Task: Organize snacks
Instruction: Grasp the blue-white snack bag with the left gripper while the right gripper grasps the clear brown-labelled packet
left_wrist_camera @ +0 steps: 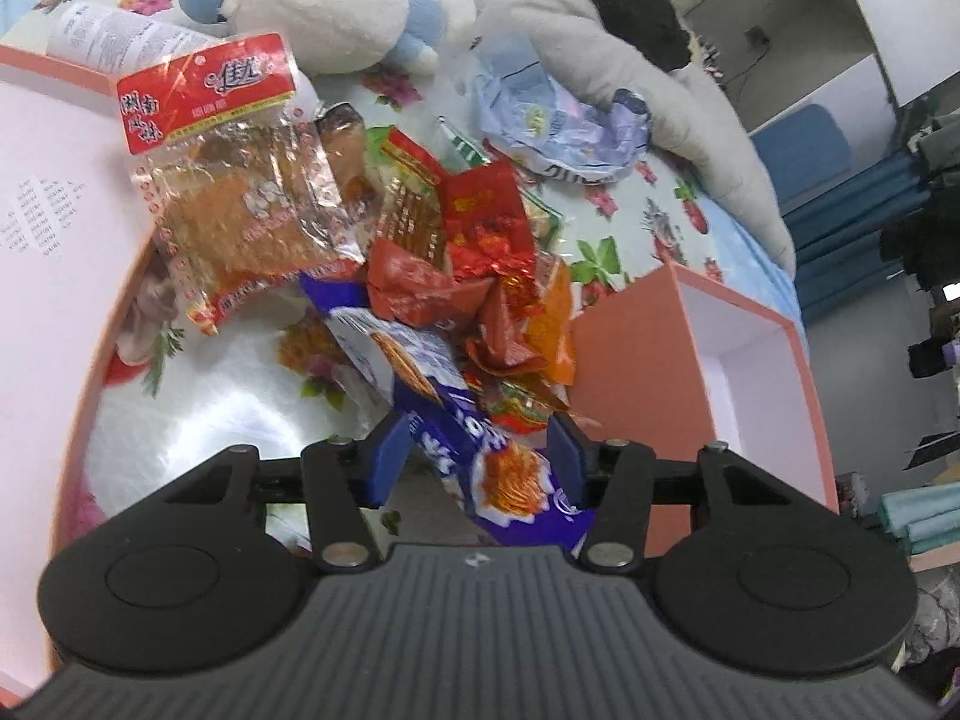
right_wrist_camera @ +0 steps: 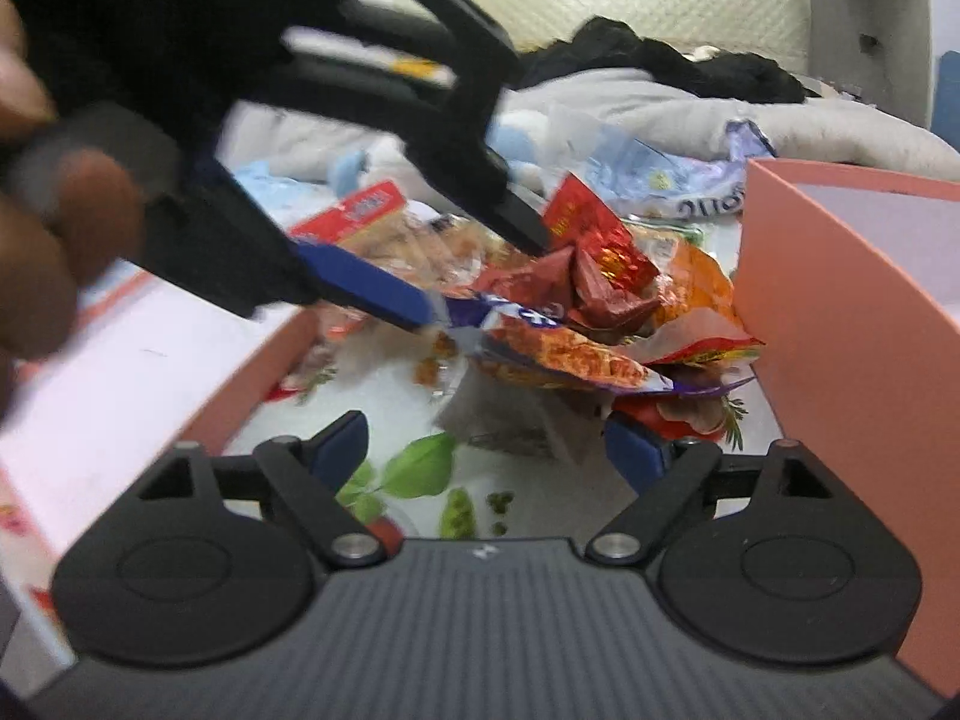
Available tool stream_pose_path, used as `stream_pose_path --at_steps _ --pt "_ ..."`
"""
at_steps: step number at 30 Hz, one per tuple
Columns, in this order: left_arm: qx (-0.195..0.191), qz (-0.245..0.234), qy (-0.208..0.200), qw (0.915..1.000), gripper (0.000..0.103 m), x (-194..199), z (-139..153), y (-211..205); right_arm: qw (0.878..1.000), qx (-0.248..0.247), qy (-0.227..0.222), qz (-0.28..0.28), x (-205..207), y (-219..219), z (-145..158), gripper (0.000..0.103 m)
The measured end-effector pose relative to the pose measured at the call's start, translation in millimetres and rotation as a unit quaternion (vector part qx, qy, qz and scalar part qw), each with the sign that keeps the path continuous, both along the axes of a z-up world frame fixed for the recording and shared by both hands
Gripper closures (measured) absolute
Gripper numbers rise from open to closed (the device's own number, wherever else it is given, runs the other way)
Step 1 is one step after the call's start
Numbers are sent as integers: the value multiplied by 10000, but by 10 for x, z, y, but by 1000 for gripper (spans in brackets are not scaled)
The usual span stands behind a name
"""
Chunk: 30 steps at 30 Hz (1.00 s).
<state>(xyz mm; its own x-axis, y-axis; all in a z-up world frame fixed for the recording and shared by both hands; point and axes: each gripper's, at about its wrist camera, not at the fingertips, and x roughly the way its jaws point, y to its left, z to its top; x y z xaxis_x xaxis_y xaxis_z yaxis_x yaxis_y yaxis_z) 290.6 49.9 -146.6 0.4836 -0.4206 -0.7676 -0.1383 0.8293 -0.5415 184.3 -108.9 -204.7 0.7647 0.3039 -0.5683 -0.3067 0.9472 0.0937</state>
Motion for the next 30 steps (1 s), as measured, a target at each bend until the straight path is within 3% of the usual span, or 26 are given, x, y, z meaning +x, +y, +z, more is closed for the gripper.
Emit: stream_pose_path --at_steps 11,14,16,22,30 --pt "-150 137 590 9981 46 263 -262 10 9994 -274 -35 -211 223 71 -244 17" --pt "-143 181 576 9981 51 284 -300 -27 9997 -119 74 -179 255 17 -294 18" --pt "-75 188 564 9982 57 285 -304 -50 9998 -56 130 -152 262 6 -306 27" --pt "-75 293 440 9986 75 187 -288 3 9999 -43 100 -107 219 -27 -290 39" --pt "-299 392 209 9986 87 -55 -225 118 9995 -181 107 223 -23 -74 -228 44"
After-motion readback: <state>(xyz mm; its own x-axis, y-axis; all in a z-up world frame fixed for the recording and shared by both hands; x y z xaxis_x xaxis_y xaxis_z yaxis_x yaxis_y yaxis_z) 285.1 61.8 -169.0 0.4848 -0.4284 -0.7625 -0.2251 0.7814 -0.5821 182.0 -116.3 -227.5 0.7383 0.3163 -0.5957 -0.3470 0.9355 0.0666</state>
